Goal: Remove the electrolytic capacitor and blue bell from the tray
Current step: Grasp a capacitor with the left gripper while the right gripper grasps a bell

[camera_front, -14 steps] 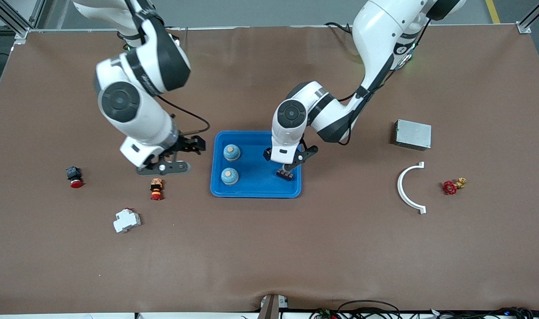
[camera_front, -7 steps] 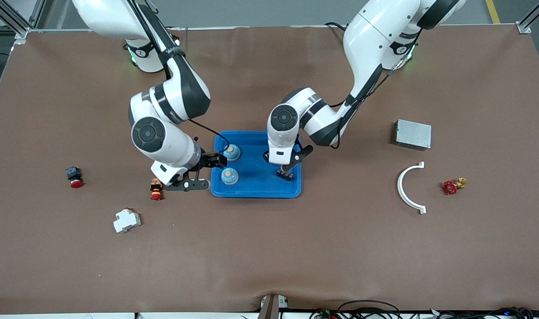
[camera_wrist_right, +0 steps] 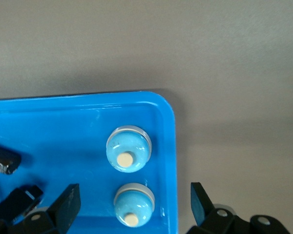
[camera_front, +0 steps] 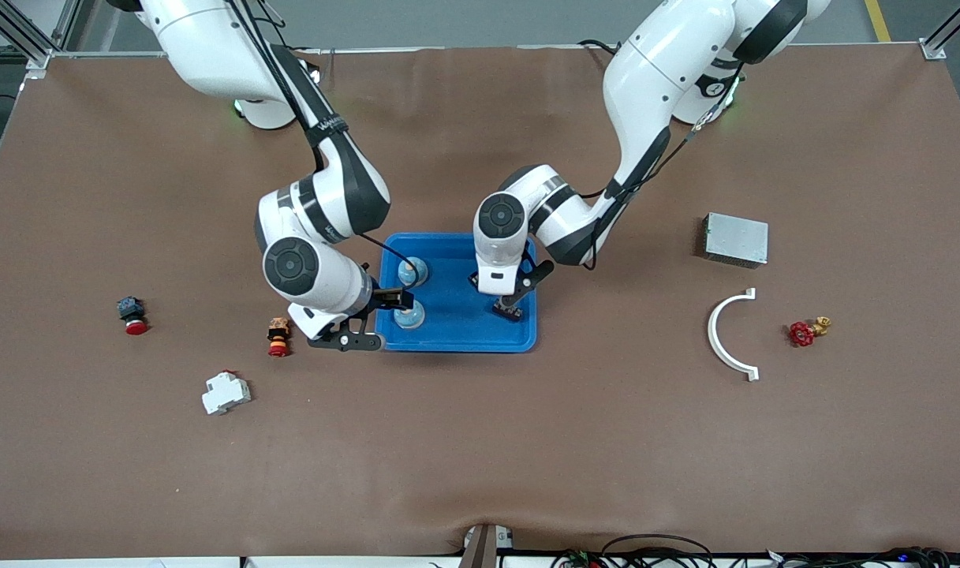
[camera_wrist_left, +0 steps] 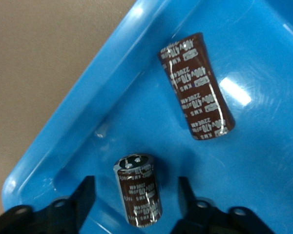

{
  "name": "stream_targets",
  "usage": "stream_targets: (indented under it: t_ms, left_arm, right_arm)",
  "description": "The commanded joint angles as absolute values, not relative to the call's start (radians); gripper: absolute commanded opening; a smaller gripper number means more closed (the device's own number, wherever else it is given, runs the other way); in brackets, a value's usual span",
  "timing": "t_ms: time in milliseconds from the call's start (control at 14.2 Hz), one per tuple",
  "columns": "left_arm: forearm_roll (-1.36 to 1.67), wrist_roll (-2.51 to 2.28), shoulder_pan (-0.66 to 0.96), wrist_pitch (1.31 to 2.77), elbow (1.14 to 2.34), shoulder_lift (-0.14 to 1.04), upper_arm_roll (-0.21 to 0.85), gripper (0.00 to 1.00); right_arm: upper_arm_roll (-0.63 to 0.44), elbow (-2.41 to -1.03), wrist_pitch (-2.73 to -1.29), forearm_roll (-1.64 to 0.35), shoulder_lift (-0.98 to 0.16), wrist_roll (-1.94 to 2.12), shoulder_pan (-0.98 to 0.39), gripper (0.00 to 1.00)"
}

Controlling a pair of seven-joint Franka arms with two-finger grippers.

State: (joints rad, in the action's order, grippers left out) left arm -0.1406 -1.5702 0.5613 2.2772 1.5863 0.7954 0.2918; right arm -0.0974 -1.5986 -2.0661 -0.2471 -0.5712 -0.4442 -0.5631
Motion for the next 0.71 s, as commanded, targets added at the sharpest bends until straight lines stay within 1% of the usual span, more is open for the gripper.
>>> stream_targets:
  t_ms: [0,212,353,494,635]
  left_arm:
    - [-0.164,-1.592,0.555,2.278,1.574,0.779,0.284,0.00]
    - [-0.166,-1.595,0.548,2.212,1.581,0.732,0.282,0.00]
    - [-0.167,-1.586,0.514,2.175,1.582,0.697,0.282,0.00]
    - [-0.169,-1.568,0.477,2.081,1.583,0.629,0.284,0.00]
    - [-0.167,-1.528,0.439,2.017,1.597,0.556,0.285,0.00]
  right_arm:
    - [-0.104,-1.586,-2.120,-0.250,-0.606,-0.537,-0.613,1.00]
    - [-0.106,-1.585,-2.163,-0.249,-0.633,-0.540,-0.615,1.00]
    - [-0.106,-1.585,-2.186,-0.247,-0.655,-0.540,-0.617,1.00]
    - [-0.106,-1.585,-2.197,-0.245,-0.675,-0.538,-0.617,1.00]
    - [-0.106,-1.585,-2.198,-0.215,-0.692,-0.538,-0.620,1.00]
